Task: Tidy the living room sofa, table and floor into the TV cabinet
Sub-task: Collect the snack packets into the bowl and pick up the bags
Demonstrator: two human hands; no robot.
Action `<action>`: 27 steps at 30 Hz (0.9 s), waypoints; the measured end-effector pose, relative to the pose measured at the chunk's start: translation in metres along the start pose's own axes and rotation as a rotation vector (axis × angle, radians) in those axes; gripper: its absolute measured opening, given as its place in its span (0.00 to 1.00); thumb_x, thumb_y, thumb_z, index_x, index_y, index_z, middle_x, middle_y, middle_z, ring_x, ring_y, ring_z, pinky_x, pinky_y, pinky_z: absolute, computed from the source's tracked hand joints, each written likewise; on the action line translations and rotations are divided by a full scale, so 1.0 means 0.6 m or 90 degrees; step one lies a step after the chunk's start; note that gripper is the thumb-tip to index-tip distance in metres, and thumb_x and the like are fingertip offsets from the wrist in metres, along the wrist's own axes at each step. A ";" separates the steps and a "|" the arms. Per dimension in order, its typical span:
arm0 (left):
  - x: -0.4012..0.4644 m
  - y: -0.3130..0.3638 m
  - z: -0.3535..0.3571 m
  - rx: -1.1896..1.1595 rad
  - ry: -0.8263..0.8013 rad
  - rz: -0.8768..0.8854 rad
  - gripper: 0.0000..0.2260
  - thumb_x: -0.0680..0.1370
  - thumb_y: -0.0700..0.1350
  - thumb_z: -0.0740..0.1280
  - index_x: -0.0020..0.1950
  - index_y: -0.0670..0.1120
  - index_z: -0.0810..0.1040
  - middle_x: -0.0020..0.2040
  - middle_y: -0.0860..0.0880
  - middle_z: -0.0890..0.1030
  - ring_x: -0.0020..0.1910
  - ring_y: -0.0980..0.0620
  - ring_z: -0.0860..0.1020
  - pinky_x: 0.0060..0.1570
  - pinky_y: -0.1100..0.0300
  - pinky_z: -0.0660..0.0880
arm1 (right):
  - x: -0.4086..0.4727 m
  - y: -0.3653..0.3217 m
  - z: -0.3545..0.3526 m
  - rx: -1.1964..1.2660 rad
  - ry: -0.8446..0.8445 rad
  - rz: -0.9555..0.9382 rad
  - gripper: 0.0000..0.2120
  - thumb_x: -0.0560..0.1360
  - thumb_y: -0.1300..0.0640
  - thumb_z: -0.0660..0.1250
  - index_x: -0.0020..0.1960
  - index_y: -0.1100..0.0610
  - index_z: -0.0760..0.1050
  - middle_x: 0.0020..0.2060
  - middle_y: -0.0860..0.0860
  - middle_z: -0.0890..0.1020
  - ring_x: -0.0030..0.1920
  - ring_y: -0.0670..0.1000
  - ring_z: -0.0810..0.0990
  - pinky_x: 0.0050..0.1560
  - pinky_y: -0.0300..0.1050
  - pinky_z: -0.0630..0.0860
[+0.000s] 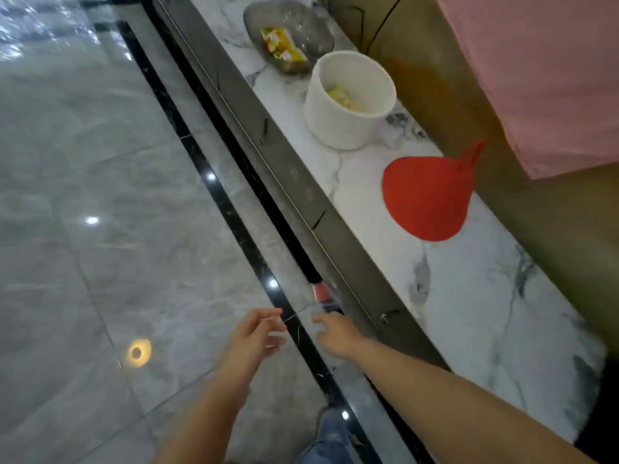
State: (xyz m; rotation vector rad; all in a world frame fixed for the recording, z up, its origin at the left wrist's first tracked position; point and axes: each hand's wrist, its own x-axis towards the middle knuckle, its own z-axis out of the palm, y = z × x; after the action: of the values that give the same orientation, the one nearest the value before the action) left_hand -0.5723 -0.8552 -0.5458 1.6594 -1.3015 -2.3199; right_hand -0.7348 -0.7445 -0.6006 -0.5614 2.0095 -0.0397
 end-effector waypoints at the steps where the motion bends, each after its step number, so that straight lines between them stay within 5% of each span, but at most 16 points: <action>1: 0.030 -0.015 -0.003 0.003 -0.001 0.003 0.09 0.80 0.40 0.63 0.54 0.47 0.82 0.50 0.45 0.84 0.48 0.45 0.83 0.53 0.53 0.79 | 0.030 0.007 0.013 -0.009 0.005 -0.002 0.20 0.80 0.60 0.61 0.71 0.56 0.71 0.71 0.57 0.69 0.67 0.57 0.72 0.64 0.43 0.69; 11: 0.324 -0.213 -0.011 0.049 -0.012 -0.021 0.07 0.82 0.42 0.62 0.55 0.47 0.80 0.49 0.48 0.85 0.49 0.47 0.83 0.52 0.54 0.78 | 0.334 0.121 0.133 -0.060 0.020 0.015 0.22 0.79 0.60 0.63 0.73 0.59 0.69 0.77 0.56 0.58 0.73 0.58 0.66 0.71 0.44 0.63; 16: 0.406 -0.291 -0.013 0.052 -0.008 -0.043 0.08 0.82 0.42 0.62 0.56 0.47 0.81 0.50 0.48 0.85 0.49 0.47 0.84 0.51 0.54 0.78 | 0.449 0.177 0.170 -0.059 0.063 0.046 0.29 0.78 0.63 0.63 0.77 0.46 0.63 0.79 0.51 0.37 0.77 0.57 0.59 0.71 0.45 0.67; 21: 0.439 -0.343 -0.038 0.087 -0.005 -0.074 0.08 0.82 0.41 0.63 0.56 0.46 0.81 0.50 0.47 0.85 0.50 0.45 0.83 0.52 0.52 0.77 | 0.520 0.190 0.204 0.012 0.151 0.096 0.30 0.80 0.58 0.59 0.78 0.39 0.57 0.79 0.49 0.37 0.78 0.60 0.55 0.74 0.50 0.64; 23: 0.449 -0.350 -0.048 0.108 -0.002 -0.083 0.08 0.82 0.41 0.62 0.55 0.46 0.81 0.50 0.46 0.85 0.50 0.45 0.83 0.52 0.52 0.77 | 0.533 0.209 0.237 0.062 0.231 0.063 0.29 0.81 0.56 0.58 0.78 0.40 0.56 0.80 0.43 0.46 0.76 0.49 0.58 0.73 0.39 0.62; 25: 0.451 -0.353 -0.057 0.115 -0.002 -0.088 0.09 0.82 0.40 0.61 0.54 0.46 0.81 0.50 0.45 0.84 0.49 0.44 0.83 0.49 0.54 0.76 | 0.531 0.222 0.267 0.138 0.278 0.003 0.26 0.82 0.56 0.57 0.78 0.46 0.59 0.73 0.31 0.54 0.69 0.26 0.53 0.69 0.25 0.54; 27: 0.445 -0.350 -0.059 0.114 0.002 -0.091 0.09 0.82 0.40 0.61 0.55 0.45 0.81 0.50 0.44 0.84 0.49 0.43 0.82 0.48 0.55 0.75 | 0.518 0.222 0.288 0.121 0.278 -0.046 0.25 0.81 0.62 0.58 0.77 0.53 0.63 0.72 0.33 0.57 0.69 0.25 0.51 0.64 0.17 0.45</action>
State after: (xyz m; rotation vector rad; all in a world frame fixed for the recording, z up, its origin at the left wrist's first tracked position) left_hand -0.5707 -0.8578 -0.8873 1.8659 -1.4760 -2.3372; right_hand -0.7576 -0.7156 -0.9783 -0.5351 2.3714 -0.4260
